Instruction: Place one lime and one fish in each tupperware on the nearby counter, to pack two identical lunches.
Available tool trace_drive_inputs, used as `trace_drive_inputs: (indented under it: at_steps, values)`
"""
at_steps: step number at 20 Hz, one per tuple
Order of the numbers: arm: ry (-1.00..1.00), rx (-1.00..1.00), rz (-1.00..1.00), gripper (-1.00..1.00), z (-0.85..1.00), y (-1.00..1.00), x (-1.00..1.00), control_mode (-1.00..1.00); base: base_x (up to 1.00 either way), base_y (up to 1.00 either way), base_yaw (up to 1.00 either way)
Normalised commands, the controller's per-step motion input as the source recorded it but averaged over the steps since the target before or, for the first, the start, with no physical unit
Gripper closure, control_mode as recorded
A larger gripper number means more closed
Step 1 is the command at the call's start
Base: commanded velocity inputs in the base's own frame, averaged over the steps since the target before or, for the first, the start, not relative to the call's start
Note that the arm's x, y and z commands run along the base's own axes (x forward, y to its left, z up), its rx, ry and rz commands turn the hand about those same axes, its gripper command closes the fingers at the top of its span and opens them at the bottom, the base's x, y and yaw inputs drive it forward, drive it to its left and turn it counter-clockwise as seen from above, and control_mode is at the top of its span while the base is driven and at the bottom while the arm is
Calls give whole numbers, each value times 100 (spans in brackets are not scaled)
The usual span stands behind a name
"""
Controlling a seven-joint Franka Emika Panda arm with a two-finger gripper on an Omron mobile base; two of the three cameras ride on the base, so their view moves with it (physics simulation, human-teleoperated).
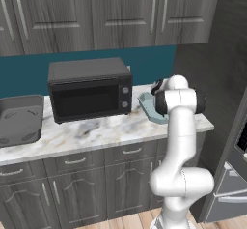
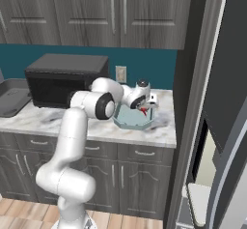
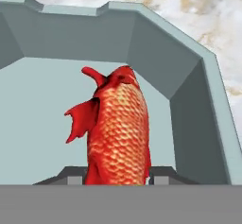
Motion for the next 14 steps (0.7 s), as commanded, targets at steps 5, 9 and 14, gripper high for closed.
trace_drive_inputs:
  at_steps: [5, 9, 14]
  values:
    - [9, 0, 0, -100, 19, 12, -6, -100, 0, 0, 0]
    - [5, 0, 0, -100, 23, 18, -75, -100, 0, 0, 0]
    - [1, 0, -2, -100, 7, 7, -100, -100, 0, 0, 0]
